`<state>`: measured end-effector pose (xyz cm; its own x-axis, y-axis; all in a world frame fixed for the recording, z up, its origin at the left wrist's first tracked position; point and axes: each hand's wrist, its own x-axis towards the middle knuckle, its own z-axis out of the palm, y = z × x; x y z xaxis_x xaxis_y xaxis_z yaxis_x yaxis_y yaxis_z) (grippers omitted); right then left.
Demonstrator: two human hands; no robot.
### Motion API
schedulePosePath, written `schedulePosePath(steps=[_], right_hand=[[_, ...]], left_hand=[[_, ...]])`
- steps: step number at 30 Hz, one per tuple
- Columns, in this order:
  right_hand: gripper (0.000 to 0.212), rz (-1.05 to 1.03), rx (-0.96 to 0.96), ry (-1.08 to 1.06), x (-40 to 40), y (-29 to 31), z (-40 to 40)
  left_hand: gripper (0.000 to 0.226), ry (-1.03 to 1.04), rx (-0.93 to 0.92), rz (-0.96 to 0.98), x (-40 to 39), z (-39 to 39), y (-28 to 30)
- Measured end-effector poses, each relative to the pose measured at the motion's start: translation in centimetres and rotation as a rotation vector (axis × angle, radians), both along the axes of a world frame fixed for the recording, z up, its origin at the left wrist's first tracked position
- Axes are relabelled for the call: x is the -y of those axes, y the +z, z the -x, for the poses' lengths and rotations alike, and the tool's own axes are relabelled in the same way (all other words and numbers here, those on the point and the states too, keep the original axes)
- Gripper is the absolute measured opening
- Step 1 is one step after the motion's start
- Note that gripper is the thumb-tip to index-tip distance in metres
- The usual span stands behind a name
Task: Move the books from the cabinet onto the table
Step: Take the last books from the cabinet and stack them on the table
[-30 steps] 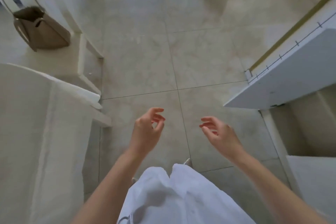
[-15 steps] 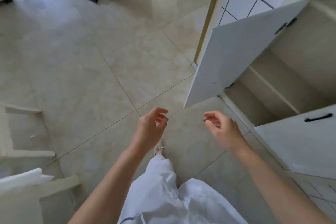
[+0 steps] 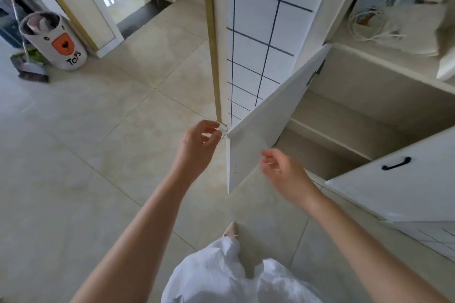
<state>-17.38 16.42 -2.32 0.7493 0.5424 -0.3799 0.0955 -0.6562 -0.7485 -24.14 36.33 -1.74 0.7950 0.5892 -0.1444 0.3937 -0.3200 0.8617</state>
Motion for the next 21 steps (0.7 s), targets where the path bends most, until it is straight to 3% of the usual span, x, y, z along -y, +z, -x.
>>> schedulePosePath(steps=[3,8,13,16,21], right_hand=[[0.05,-0.021,-0.124,-0.078,-3.1,0.6,-1.7],[0.069,-0.029,-0.209,-0.163,-7.2,0.6,-2.3],[0.064,-0.023,-0.251,-0.319,-9.3,-0.1,-2.3],[0.061,-0.006,-0.227,-0.324,-9.3,-0.2,-2.2],[0.052,0.038,-0.216,-0.259,-8.2,0.5,-2.4]], left_hand=[[0.008,-0.086,-0.014,0.066,-1.9,-5.1,0.3],[0.021,-0.35,-0.163,0.07,-2.2,-10.2,-0.5],[0.048,-0.459,-0.269,-0.124,-2.0,-11.9,-0.1],[0.037,-0.49,-0.322,-0.29,-1.3,-12.3,0.1],[0.035,-0.506,-0.275,-0.204,-0.7,-11.9,-0.5]])
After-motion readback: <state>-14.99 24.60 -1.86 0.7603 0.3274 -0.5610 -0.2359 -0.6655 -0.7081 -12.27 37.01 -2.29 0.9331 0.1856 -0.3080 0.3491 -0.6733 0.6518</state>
